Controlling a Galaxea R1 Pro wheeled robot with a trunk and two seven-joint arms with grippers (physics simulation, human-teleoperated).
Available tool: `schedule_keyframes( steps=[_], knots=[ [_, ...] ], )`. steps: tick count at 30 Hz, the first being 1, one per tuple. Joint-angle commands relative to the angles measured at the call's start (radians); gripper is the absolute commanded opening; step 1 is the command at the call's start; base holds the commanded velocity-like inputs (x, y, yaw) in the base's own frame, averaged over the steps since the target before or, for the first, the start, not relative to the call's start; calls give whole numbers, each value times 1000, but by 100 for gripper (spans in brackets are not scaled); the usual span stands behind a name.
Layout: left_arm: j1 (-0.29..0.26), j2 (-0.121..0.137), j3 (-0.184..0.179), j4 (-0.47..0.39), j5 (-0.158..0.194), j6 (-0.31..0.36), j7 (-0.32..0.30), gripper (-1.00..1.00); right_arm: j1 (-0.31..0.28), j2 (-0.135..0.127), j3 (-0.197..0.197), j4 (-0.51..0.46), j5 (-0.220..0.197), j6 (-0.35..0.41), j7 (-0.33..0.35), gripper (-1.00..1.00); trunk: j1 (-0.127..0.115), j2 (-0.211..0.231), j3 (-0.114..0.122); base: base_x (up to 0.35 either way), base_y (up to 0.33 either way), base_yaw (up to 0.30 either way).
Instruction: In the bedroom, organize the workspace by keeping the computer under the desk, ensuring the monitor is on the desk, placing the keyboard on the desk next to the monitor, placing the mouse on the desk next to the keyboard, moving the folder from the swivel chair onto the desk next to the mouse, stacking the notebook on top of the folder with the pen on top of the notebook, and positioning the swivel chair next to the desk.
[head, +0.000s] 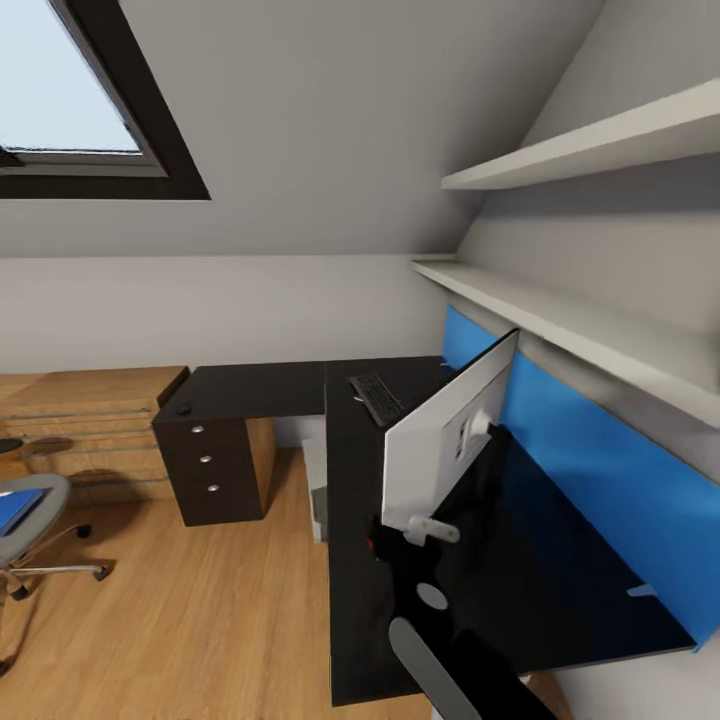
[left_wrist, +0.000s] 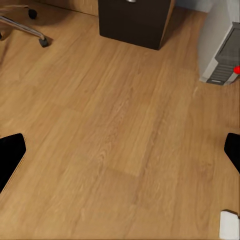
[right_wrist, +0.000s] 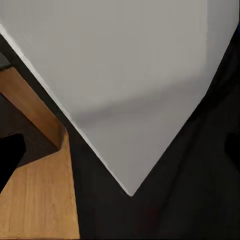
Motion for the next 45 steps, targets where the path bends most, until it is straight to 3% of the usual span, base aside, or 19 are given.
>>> schedule_keyframes(
  steps=[1,6,9,20,22,25,31,36,45],
  knots=[
    [0,1,-2,-1,5,-2,3,100,0,-1,12,0,-1,4,-7,100,0,-2,-2,-28,297,0],
    [0,1,-3,-1,4,-2,4,100,7,-17,59,1,12,-5,-7,100,0,-2,-2,-13,265,0],
    [0,1,-3,-1,4,-2,4,100,8,-24,78,2,40,-7,-7,100,0,-2,-2,-5,194,0],
    [0,1,-3,-1,3,-2,5,100,9,-24,96,40,143,-10,-8,100,0,-2,-2,60,44,0],
    [0,1,-3,-1,2,-2,5,100,9,-21,95,66,203,-11,-9,100,0,-2,-2,198,4,0],
    [0,1,-3,-1,2,-2,5,100,9,-20,94,86,261,-30,-12,100,0,-2,-2,103,2,0],
    [0,1,-3,-1,2,-2,5,100,9,-21,92,132,340,-113,-15,100,0,-2,-2,34,1,0],
    [0,1,-3,-1,2,-2,5,100,9,-28,90,162,375,-193,-17,100,0,-2,-2,9,0,0],
    [0,1,-3,-1,2,-2,5,100,9,-31,93,171,385,-247,-83,100,0,-2,-2,1,0,0]
  ],
)
